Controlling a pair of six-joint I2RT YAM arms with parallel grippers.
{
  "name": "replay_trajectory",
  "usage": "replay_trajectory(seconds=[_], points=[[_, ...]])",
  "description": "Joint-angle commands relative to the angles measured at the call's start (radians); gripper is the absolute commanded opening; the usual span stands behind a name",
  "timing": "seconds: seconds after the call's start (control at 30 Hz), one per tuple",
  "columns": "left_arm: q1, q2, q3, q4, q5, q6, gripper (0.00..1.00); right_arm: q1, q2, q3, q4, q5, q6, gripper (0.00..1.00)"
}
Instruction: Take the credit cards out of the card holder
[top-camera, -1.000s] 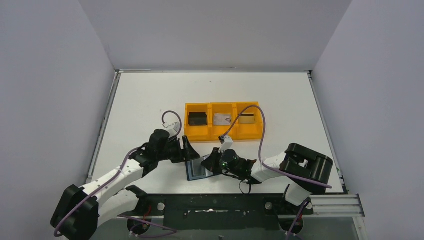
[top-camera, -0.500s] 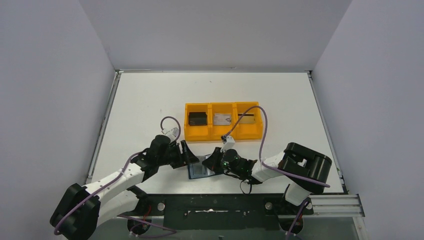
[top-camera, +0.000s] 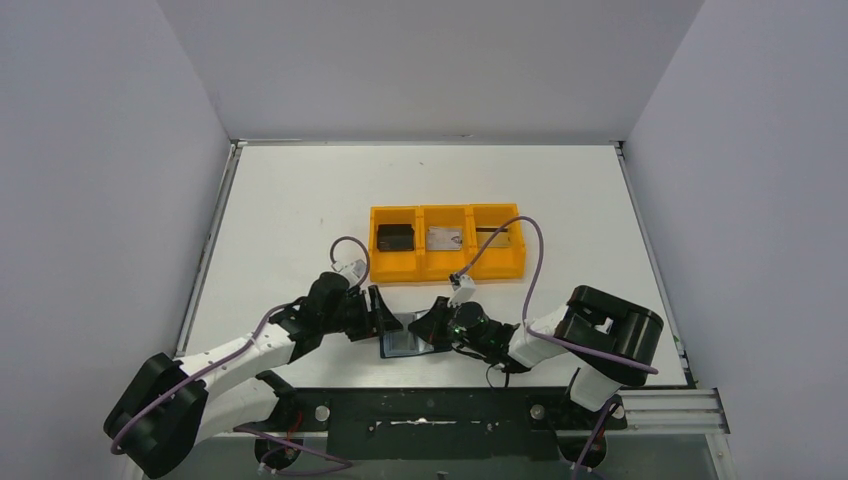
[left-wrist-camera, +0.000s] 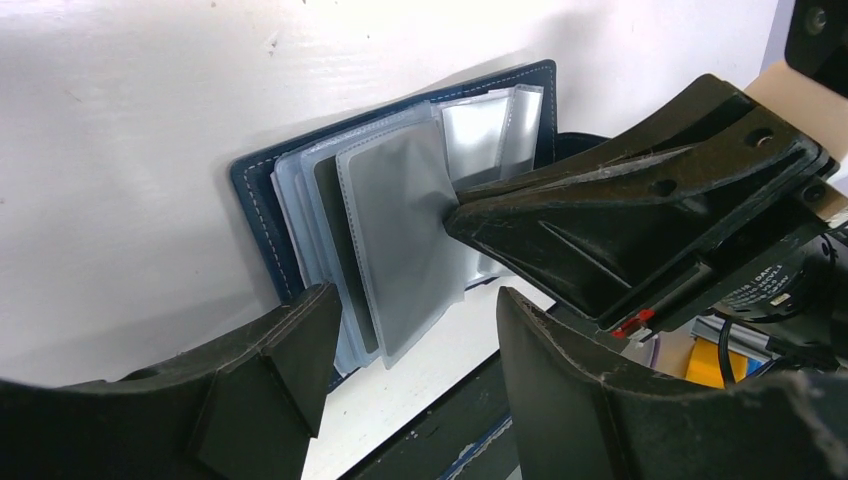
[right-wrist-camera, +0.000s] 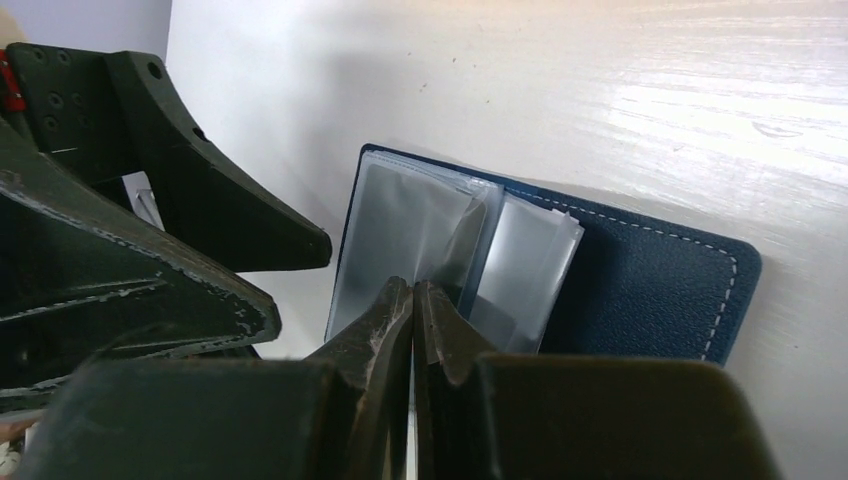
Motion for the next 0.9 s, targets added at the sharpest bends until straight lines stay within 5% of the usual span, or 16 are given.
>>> replay_trajectory(seconds=[0.0, 0.43, 0.87], points=[[-0.021, 0.008, 0.016, 0.084, -0.004, -0.008, 0.57, -0.009, -0.001, -0.02, 0.135, -0.002, 0.001, 0.0], [-0.038, 0.042, 0.031, 0.139, 0.006, -0.021, 0.56, -0.027, -0.003, -0.08, 0.245, -0.011, 0.032, 0.0], [-0.085, 0.116, 0.059, 0.212, -0.002, -0.035, 0.34, -0.033, 0.004, -0.097, 0.268, -0.015, 0.039, 0.0]])
